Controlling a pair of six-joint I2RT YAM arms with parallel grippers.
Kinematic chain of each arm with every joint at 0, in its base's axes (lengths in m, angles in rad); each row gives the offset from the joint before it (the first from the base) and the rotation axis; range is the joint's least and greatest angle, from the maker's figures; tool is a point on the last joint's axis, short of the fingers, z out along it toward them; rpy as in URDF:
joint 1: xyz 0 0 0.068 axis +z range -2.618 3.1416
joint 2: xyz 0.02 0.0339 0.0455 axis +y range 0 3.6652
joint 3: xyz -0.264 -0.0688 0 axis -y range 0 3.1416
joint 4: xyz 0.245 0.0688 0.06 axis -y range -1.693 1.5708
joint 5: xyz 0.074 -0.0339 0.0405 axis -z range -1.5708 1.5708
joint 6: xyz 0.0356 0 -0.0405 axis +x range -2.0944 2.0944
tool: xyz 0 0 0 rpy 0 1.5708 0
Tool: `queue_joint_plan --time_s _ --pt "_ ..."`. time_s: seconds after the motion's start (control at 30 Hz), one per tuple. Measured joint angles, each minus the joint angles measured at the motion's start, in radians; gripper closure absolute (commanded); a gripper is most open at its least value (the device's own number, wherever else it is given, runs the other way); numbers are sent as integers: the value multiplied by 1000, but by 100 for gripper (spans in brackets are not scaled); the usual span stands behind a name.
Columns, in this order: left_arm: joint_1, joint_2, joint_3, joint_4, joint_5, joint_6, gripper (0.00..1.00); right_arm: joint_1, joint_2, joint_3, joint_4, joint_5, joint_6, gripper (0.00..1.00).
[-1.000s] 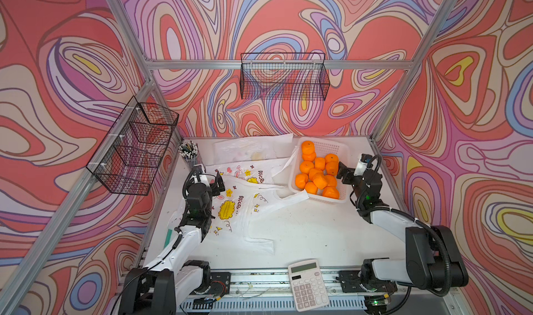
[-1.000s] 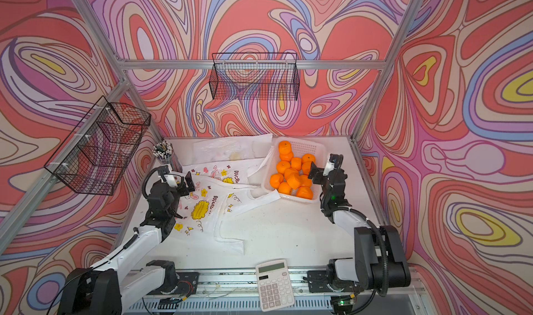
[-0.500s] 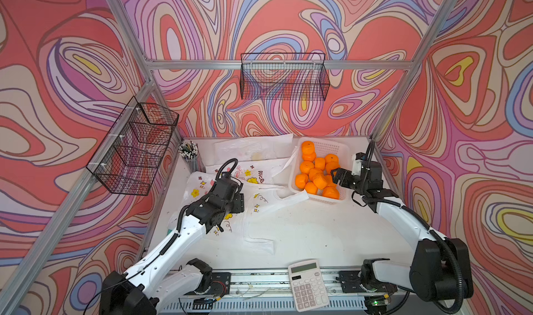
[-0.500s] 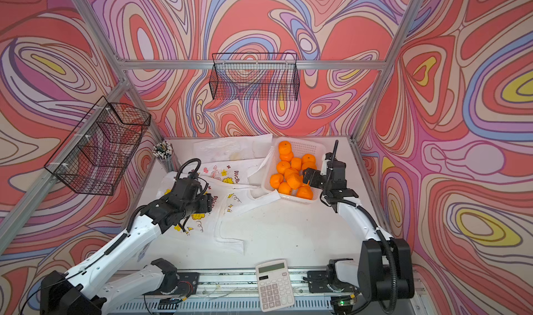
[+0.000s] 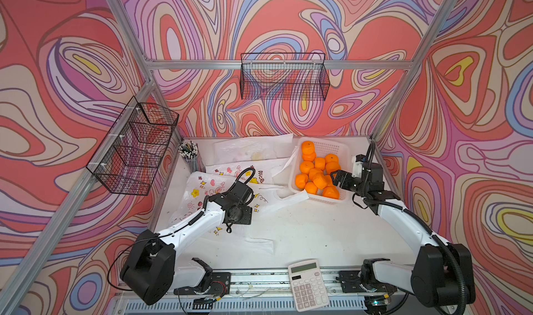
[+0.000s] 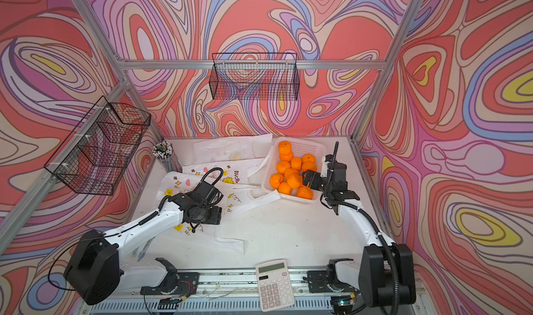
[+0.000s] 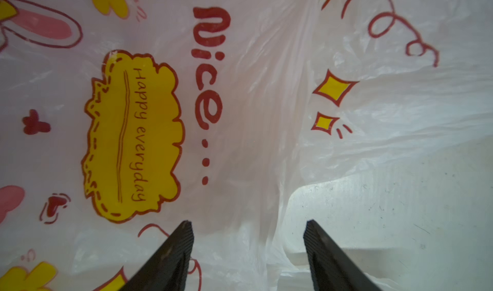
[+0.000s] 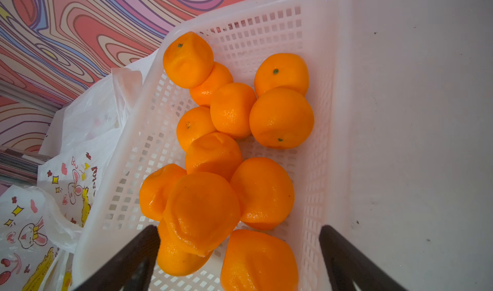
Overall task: Place the oranges into plastic bags & tie knots
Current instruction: Pick up the plastic bag at the center of the board.
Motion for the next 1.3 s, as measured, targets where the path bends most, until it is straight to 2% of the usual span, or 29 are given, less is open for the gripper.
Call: queue_joint_plan --time_s 0.13,0.23,0.47,0.57,0.73,0.83,1.07,1.17,1.3 --pt "0 64 2 21 -21 17 38 0 -6 0 -8 2 0 2" --pt "0 87 7 30 -43 29 48 0 -6 0 -19 6 -2 2" --pt "0 98 14 50 -91 53 89 0 -6 0 -50 20 -9 2" --pt "0 96 29 50 -110 68 100 0 -7 5 -77 32 -19 2" --pt "0 19 88 18 -109 92 100 0 -6 60 -174 77 -53 2" --pt "11 -69 157 -3 -60 101 100 0 8 96 -220 104 -72 2" --pt "136 -225 273 -5 194 85 100 0 128 128 -295 132 -91 9" --pt "179 -253 291 5 325 48 100 0 159 132 -328 168 -95 14" --pt "207 -252 307 41 475 -19 100 -1 163 132 -356 238 -97 16"
